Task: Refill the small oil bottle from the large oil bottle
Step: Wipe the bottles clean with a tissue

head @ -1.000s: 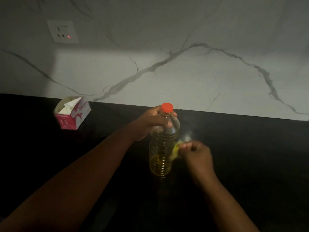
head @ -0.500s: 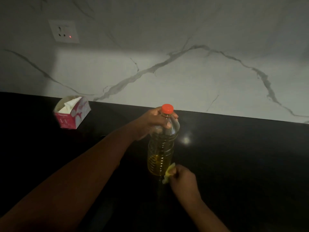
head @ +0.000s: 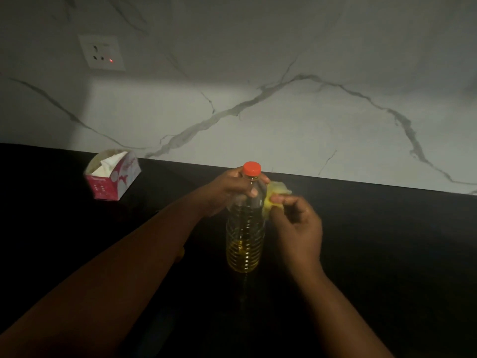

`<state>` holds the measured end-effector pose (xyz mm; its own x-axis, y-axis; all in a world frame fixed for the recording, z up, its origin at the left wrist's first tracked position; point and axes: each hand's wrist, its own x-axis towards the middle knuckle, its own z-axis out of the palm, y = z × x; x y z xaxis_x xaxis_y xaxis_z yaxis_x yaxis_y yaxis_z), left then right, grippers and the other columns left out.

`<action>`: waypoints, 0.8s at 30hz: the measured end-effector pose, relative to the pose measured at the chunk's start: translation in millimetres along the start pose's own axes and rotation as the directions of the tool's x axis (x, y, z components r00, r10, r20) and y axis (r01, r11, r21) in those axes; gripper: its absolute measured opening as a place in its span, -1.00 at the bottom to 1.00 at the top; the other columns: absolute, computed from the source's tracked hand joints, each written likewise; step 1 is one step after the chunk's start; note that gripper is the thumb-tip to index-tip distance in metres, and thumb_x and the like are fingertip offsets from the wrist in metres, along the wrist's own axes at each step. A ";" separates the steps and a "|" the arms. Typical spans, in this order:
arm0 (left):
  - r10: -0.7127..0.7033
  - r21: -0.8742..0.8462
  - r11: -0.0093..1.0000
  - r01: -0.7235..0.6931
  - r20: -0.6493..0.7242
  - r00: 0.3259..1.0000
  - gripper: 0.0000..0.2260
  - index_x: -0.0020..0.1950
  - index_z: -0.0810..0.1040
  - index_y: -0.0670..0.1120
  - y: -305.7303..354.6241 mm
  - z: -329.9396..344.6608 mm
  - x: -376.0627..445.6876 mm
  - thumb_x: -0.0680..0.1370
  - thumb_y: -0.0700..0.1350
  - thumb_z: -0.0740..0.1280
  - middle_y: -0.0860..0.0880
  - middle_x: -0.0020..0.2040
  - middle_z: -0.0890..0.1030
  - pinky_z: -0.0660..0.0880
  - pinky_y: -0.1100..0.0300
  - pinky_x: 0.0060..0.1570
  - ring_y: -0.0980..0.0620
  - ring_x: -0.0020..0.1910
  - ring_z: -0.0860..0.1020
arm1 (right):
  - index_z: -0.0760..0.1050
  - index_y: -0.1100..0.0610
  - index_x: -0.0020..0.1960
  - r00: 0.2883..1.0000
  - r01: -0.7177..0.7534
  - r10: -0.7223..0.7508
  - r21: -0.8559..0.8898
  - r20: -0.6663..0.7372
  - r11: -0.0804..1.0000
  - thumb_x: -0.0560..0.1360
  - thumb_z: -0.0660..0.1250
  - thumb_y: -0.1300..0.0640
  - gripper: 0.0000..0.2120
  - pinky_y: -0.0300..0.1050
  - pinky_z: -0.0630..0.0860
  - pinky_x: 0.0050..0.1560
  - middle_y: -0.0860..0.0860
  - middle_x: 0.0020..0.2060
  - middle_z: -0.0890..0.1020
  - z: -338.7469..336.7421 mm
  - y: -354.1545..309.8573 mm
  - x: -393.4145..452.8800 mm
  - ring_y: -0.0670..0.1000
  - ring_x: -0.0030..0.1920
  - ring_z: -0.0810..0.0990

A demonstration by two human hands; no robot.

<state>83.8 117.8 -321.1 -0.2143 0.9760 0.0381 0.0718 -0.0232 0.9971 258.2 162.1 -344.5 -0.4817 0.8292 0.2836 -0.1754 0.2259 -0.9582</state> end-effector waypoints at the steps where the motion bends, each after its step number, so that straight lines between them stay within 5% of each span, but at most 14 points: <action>1: -0.017 0.021 1.000 0.017 -0.001 1.000 -0.57 0.03 0.62 -0.02 3.5 -0.5 -1.0 0.16 -0.02 0.43 -0.05 -0.01 0.64 0.48 0.05 0.07 -0.04 0.04 0.59 | 0.57 0.17 -0.10 0.999 -0.053 0.053 -0.044 -0.013 0.998 0.45 0.36 0.35 -0.89 -0.19 0.55 -0.21 0.11 -0.16 0.64 -0.7 15.9 -7.5 0.03 -0.20 0.61; 5: -0.128 0.289 0.950 0.119 0.014 0.992 -0.45 0.25 0.51 0.11 24.7 -7.3 -5.5 0.25 -0.03 0.43 0.01 0.20 0.56 0.52 0.09 0.10 0.00 0.18 0.54 | 0.54 0.00 -0.19 0.904 -0.144 0.340 -0.563 0.261 0.814 0.49 0.33 0.26 -0.82 -0.35 0.47 -0.21 -0.05 -0.17 0.61 -13.0 79.1 -34.3 -0.09 -0.15 0.60; 7: -0.147 0.390 0.909 0.151 -0.039 0.988 -0.32 0.42 0.32 0.16 35.5 -12.2 -11.4 0.32 -0.03 0.43 0.09 0.23 0.46 0.51 0.17 0.06 0.02 0.20 0.50 | 0.53 -0.04 -0.21 0.838 -0.146 0.449 -0.663 0.311 0.734 0.51 0.31 0.23 -0.79 -0.38 0.49 -0.20 -0.10 -0.20 0.61 -21.2 90.3 -38.7 -0.18 -0.17 0.60; 10: -0.109 0.435 0.882 0.182 -0.187 0.976 -0.11 0.55 0.11 0.17 47.6 -11.2 -22.6 0.34 0.12 0.54 0.05 0.18 0.47 0.51 0.18 0.06 0.01 0.17 0.51 | 0.56 0.01 -0.17 0.877 -0.225 0.425 -0.590 0.225 0.776 0.49 0.32 0.28 -0.81 -0.23 0.59 -0.14 -0.05 -0.22 0.64 -26.5 80.0 -24.6 -0.11 -0.19 0.64; 14: -0.090 0.446 0.841 0.307 -0.445 0.891 0.10 0.55 0.10 0.16 50.1 14.6 -36.3 0.12 0.48 0.46 -0.06 0.37 0.43 0.47 0.12 0.06 -0.07 0.29 0.49 | 0.59 0.05 -0.13 0.976 -0.162 0.187 -0.209 0.107 0.964 0.47 0.35 0.34 -0.81 -0.41 0.51 -0.29 -0.06 -0.28 0.67 -22.0 26.4 5.8 -0.15 -0.25 0.63; 19: 0.017 0.450 0.837 0.313 -0.592 0.806 -0.22 0.42 0.34 0.09 22.3 54.8 -34.4 0.31 0.40 0.46 0.00 0.34 0.44 0.50 0.06 0.09 0.02 0.22 0.48 | 0.62 0.07 0.00 0.996 0.050 -0.054 0.060 0.072 0.997 0.50 0.36 0.27 -0.85 -0.41 0.53 -0.18 -0.18 -0.16 0.68 -5.9 -18.2 28.8 -0.24 -0.08 0.63; 24: 0.127 0.455 0.869 0.194 -0.585 0.801 -0.37 0.23 0.43 0.08 6.4 56.7 -33.1 0.28 0.25 0.57 0.09 0.11 0.46 0.55 0.06 0.07 0.06 0.12 0.52 | 0.60 0.01 -0.14 0.995 -0.075 0.085 -0.164 0.054 0.984 0.50 0.33 0.30 -0.79 -0.40 0.52 -0.28 -0.07 -0.25 0.65 -8.1 33.9 4.8 -0.20 -0.25 0.62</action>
<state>146.5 97.5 -319.7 -0.7320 0.6526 0.1956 0.4640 0.2673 0.8445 256.9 177.8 -375.9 -0.5410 0.8163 0.2025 0.0043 0.2434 -0.9699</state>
